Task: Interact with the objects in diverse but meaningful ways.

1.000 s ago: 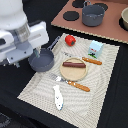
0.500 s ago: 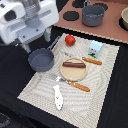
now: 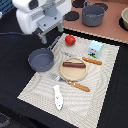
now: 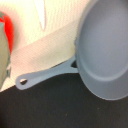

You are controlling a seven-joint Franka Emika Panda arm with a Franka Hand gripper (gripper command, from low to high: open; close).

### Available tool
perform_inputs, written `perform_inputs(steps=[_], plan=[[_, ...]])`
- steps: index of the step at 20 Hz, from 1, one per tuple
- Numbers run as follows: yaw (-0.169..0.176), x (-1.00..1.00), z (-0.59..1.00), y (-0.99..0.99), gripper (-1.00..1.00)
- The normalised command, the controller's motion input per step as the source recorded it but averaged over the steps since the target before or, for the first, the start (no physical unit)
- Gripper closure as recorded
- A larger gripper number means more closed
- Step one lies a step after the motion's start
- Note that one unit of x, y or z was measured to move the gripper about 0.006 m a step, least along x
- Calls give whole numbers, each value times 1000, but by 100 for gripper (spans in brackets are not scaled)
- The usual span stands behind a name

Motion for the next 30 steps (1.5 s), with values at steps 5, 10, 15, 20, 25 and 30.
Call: perform_inputs(steps=[5, 10, 15, 20, 25, 30], plan=[[2, 610, -157, 504, -100], [-19, 470, -278, 490, -100], [-29, 354, -313, 469, -100], [-20, 314, -245, 483, -100], [-58, 223, -115, 511, -100], [-71, 91, -99, 436, -100]])
